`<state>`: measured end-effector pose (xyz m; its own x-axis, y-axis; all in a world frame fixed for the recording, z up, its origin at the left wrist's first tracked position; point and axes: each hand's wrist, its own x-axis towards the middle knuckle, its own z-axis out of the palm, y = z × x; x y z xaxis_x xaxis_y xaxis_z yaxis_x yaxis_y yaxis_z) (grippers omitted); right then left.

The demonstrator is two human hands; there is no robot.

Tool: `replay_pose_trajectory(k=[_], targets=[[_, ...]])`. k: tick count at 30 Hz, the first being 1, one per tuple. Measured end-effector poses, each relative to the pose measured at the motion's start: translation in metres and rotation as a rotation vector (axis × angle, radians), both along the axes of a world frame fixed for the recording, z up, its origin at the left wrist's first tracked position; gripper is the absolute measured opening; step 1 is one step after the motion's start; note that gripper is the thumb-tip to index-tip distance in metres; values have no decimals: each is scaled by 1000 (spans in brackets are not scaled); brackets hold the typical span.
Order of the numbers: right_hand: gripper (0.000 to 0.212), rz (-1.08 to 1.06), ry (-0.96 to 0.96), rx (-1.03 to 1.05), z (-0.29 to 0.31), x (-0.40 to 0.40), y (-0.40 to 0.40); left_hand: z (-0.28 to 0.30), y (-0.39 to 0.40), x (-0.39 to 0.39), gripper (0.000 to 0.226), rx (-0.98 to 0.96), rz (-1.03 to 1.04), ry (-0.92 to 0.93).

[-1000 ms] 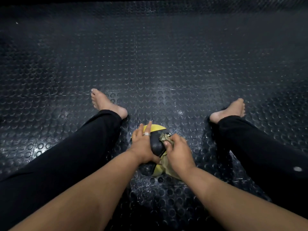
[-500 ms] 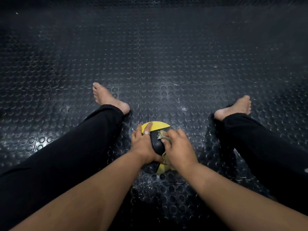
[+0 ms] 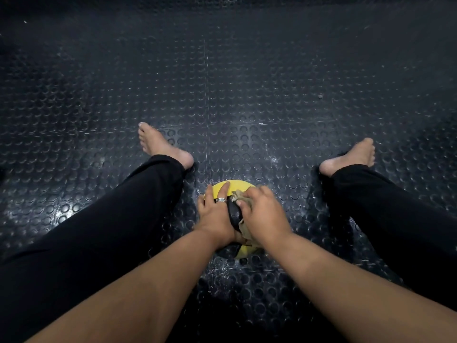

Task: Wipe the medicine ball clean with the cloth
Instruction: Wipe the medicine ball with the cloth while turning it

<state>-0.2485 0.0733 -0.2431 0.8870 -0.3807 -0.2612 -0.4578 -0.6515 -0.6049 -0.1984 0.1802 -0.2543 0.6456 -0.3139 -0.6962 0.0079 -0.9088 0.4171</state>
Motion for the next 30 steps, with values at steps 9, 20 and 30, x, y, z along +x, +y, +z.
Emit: replay_pose_trajectory(k=[9, 20, 30], targets=[[20, -177, 133, 63, -11, 25, -28, 5, -12, -4, 147, 87, -49, -26], [19, -326, 149, 185, -11, 15, -40, 6, -9, -21, 146, 70, -50, -56], [16, -207, 31, 132, -7, -11, -13, 3, -3, -10, 143, 42, -49, -50]])
